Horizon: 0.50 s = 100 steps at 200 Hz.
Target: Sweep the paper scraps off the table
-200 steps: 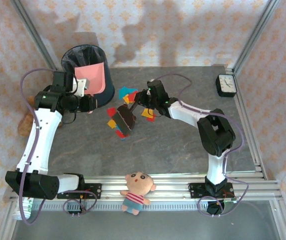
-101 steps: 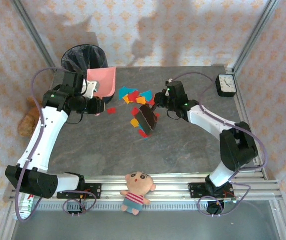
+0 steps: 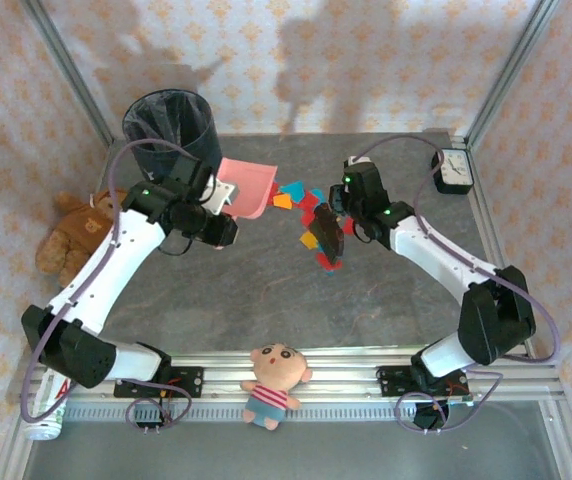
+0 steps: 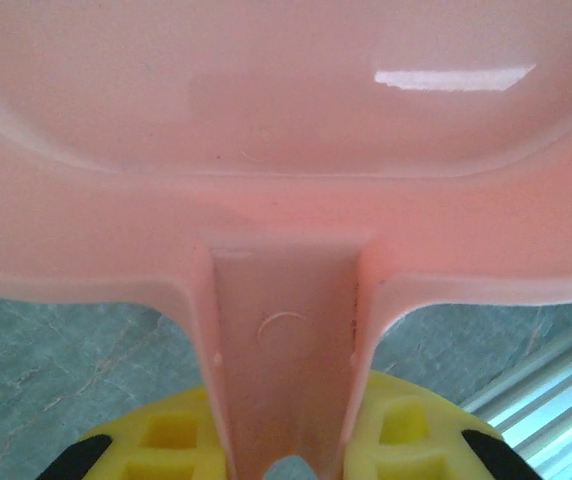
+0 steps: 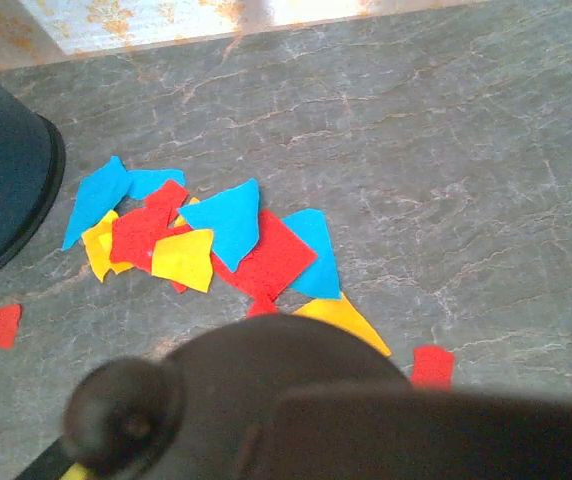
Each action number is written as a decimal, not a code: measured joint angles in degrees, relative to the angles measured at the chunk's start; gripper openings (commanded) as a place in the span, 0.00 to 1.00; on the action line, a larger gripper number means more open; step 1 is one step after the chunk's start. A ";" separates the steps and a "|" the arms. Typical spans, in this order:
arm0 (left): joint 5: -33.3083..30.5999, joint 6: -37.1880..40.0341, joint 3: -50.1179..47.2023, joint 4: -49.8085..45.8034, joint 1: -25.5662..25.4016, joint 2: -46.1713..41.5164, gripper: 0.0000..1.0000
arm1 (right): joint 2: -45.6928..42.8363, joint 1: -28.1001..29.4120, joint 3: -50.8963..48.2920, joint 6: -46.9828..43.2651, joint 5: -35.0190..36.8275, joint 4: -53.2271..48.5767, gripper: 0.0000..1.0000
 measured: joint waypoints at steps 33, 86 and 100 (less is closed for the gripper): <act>-2.64 1.29 -1.25 -0.35 -3.54 1.79 0.00 | -2.67 -0.02 -1.22 0.00 -1.99 -0.26 0.00; -7.19 3.39 -1.81 -2.19 -11.10 6.93 0.00 | -11.37 0.00 -4.68 0.39 -1.68 0.07 0.00; -7.89 3.72 -2.29 -2.71 -12.50 8.15 0.00 | -13.75 0.00 -5.31 -0.09 0.72 -0.22 0.00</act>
